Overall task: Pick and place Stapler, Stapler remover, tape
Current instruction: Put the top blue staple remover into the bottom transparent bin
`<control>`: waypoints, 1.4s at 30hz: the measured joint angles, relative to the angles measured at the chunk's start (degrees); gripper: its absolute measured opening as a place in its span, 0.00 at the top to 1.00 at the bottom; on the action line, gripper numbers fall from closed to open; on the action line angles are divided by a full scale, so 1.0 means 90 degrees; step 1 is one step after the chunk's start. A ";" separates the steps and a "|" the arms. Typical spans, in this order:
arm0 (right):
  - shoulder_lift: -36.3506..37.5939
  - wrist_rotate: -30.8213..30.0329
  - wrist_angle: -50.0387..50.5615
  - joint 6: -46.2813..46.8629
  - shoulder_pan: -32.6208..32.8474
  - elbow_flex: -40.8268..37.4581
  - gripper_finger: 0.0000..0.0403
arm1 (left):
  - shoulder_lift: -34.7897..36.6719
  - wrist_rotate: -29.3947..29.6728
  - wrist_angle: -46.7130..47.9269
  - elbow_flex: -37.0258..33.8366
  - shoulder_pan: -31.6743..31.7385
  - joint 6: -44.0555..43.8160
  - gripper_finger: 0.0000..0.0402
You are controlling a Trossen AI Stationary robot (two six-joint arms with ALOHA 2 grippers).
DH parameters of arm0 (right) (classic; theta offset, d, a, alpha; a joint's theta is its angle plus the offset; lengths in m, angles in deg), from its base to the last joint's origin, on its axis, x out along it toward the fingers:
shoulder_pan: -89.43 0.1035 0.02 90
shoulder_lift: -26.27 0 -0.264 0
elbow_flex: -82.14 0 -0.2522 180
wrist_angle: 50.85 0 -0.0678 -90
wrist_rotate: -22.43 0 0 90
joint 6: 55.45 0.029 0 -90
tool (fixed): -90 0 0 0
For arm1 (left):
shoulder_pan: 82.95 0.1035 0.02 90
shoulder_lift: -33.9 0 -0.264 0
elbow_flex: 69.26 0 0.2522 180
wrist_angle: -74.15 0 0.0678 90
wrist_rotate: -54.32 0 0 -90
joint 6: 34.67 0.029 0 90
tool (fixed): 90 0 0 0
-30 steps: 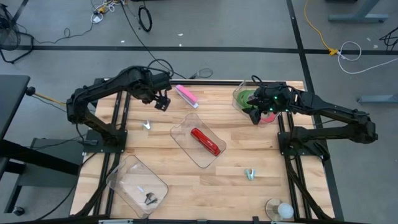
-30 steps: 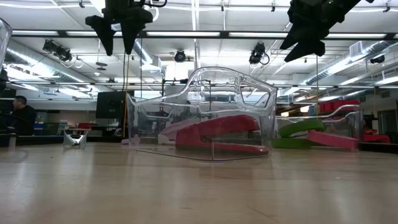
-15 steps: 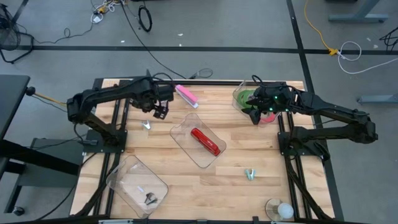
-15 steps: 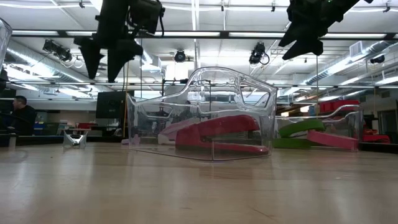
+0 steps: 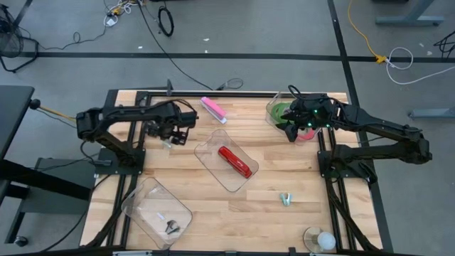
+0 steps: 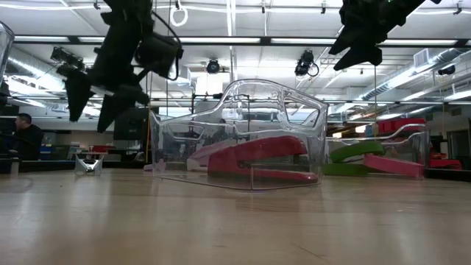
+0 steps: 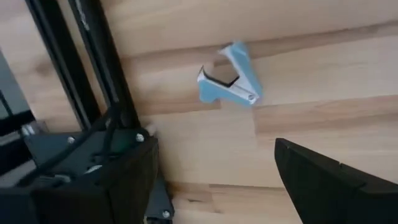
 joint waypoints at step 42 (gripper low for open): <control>-0.0002 -0.0002 0.0002 -0.0076 0.0000 0.0000 0.39 | 0.0002 0.0237 -0.2155 -0.1427 0.0613 -0.2248 0.19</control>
